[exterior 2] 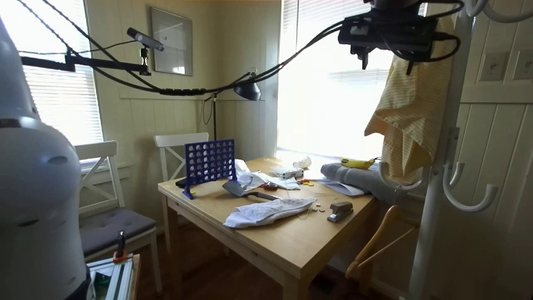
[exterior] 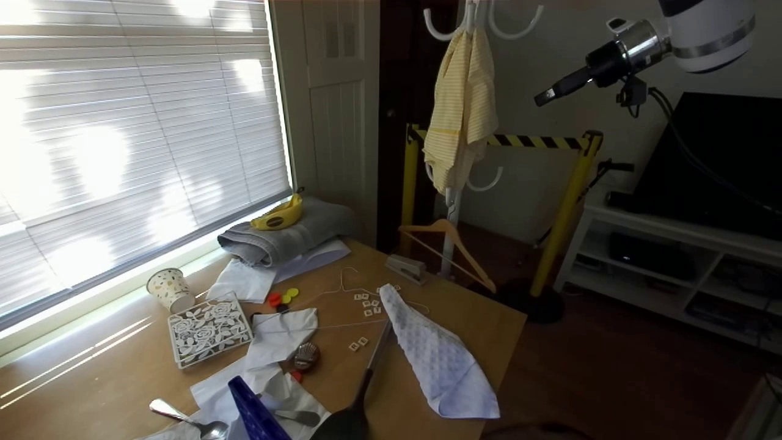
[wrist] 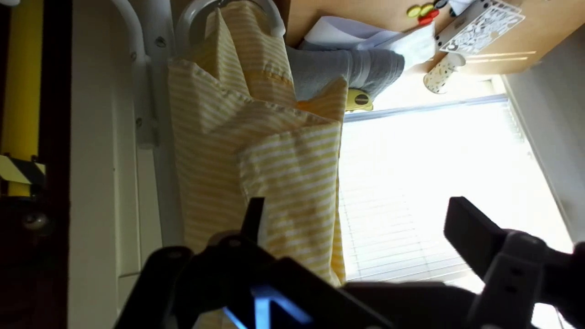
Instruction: Put the yellow towel on the table
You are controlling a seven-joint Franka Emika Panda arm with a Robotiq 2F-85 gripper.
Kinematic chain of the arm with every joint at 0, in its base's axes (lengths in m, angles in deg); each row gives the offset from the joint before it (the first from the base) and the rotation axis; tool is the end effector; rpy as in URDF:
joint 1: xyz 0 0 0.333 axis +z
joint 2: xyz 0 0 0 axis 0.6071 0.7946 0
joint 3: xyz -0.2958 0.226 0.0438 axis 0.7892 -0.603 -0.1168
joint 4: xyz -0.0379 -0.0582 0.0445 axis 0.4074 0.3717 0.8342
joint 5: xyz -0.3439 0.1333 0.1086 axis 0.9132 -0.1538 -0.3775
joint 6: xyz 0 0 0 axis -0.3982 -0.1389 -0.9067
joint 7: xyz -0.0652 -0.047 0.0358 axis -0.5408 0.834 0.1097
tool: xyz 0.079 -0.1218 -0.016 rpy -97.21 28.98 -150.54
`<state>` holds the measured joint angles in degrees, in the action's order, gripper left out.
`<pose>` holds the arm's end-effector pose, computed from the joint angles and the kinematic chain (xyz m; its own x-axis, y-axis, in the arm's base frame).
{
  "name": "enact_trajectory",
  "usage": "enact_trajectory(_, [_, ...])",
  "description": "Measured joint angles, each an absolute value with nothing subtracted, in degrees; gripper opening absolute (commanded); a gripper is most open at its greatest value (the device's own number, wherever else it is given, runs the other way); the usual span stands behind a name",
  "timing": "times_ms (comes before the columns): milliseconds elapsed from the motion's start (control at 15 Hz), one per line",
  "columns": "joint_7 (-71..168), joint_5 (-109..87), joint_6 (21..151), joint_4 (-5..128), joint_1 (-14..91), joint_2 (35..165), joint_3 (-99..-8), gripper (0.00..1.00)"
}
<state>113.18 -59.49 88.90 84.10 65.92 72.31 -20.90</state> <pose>0.5555 -0.0782 0.6220 0.5986 0.1830 0.7798 0.4833 -0.8589 -0.1695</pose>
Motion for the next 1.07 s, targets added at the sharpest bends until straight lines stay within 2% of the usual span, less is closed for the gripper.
enact_trajectory(533, [126.33,-77.53,86.61,76.05,42.63,84.41,-37.51,1.0])
enact_trajectory(800, [127.27,-84.69,85.0,71.5,36.58,87.72,-42.55,1.0])
enact_trajectory(1067, [127.26,-84.75,85.0,71.15,34.94,88.1,-44.31,1.0])
